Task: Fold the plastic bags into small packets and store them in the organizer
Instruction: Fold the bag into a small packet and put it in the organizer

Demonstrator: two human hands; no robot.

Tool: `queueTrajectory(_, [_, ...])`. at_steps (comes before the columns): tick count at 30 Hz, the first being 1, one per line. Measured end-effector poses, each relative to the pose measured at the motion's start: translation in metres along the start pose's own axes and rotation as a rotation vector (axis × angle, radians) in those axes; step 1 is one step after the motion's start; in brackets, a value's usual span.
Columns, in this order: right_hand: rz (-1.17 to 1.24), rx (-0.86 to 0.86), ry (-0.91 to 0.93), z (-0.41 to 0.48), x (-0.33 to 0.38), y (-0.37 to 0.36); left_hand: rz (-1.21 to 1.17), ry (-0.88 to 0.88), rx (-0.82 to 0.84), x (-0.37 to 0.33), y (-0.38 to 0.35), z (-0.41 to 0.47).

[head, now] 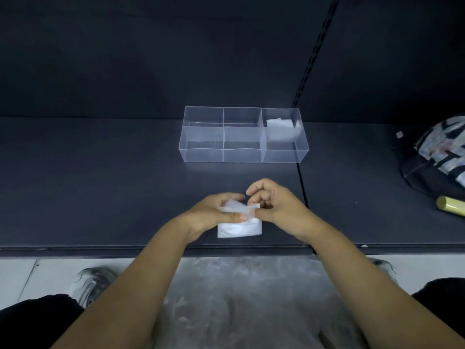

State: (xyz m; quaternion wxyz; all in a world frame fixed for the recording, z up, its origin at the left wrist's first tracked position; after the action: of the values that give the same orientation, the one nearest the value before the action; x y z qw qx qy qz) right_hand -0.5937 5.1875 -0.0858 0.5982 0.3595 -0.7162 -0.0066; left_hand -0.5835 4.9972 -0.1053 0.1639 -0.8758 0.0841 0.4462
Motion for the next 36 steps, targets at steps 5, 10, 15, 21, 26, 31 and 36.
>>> queueTrajectory(5, [0.181,-0.111,-0.152,0.012,-0.006,0.031,-0.208,-0.135,-0.108,-0.025,-0.018,0.027])
queueTrajectory(10, [0.156,-0.324,-0.234,0.049,-0.011,0.066,-0.264,-0.287,-0.35,-0.053,-0.021,0.063])
queueTrajectory(15, [0.131,-0.701,-0.293,0.123,-0.025,0.129,0.416,-0.629,-0.683,-0.063,-0.008,0.085])
queueTrajectory(21, [-0.319,-0.707,-0.486,0.192,-0.053,0.155,1.194,-0.536,-0.5,-0.027,-0.008,0.112])
queueTrajectory(26, [-0.65,-0.703,-0.504,0.209,-0.06,0.152,1.212,-0.589,-0.478,-0.017,-0.004,0.115])
queueTrajectory(31, [-0.695,-0.761,-0.458,0.21,-0.061,0.152,1.23,-0.541,-0.484,-0.016,-0.004,0.118])
queueTrajectory(36, [-0.55,-0.751,-0.392,0.184,-0.051,0.15,1.074,-0.548,-0.507,-0.015,-0.008,0.097])
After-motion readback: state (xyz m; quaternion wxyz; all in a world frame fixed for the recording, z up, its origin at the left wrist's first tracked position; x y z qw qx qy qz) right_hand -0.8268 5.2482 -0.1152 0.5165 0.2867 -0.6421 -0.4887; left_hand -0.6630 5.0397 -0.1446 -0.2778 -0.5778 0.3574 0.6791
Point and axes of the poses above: each hand's wrist, its own z-axis towards the middle knuckle, its own y-axis out of the back of the hand, x = y × z, the point moved 1 cm from there along z, towards the middle knuckle, and after that the axes turned 13 degrees about -z, right-handed, at the moved point
